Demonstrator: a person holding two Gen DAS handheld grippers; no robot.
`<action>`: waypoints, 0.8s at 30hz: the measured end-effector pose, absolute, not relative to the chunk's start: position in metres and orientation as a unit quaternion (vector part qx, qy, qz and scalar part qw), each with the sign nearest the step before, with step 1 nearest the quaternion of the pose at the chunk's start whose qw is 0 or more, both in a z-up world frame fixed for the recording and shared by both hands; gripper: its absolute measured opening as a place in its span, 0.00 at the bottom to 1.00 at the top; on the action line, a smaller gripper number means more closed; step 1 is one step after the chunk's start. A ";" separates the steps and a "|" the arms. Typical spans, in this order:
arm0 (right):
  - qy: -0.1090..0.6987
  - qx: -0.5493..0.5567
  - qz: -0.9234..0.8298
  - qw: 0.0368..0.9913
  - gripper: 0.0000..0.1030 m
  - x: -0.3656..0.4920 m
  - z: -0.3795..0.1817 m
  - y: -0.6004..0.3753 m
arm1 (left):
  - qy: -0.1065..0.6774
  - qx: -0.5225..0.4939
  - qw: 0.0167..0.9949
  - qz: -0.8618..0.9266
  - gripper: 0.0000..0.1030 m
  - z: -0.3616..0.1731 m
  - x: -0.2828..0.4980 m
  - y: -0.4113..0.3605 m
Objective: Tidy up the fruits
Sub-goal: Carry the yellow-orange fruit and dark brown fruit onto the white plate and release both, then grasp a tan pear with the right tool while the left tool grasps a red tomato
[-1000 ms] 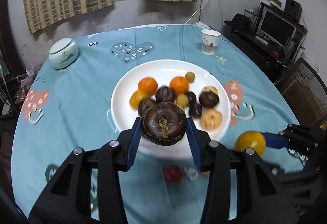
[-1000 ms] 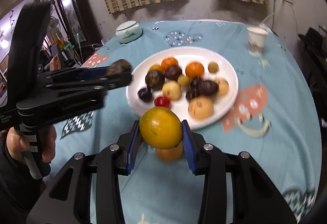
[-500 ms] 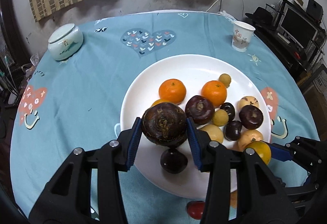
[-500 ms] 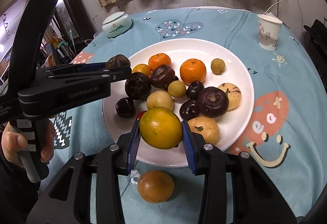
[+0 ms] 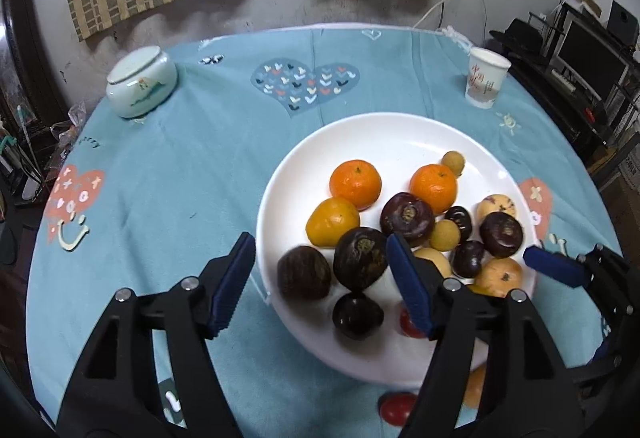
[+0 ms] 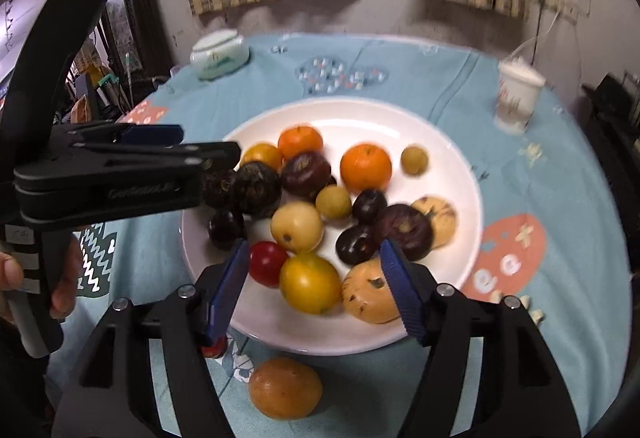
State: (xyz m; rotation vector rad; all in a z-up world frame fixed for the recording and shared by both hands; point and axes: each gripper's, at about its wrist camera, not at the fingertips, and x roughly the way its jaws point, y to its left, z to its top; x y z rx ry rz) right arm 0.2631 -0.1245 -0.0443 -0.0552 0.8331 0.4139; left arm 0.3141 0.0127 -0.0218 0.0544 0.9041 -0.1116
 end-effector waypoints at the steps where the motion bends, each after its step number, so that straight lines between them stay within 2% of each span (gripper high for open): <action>1: 0.400 -0.026 0.202 0.893 0.66 0.260 -0.041 -0.126 | 0.432 0.024 0.900 -0.057 0.69 -0.018 0.308 0.014; 6: 0.396 -0.035 0.200 0.895 0.66 0.220 -0.027 -0.143 | 0.399 0.012 0.915 -0.060 0.80 0.001 0.248 0.021; 15: 0.426 -0.022 0.193 0.883 0.66 0.139 -0.057 -0.155 | 0.391 -0.022 0.917 -0.077 0.82 -0.028 0.137 0.023; 24: 0.477 -0.049 0.205 0.853 0.66 0.176 -0.089 -0.123 | 0.405 -0.023 0.912 -0.061 0.82 -0.044 0.118 0.037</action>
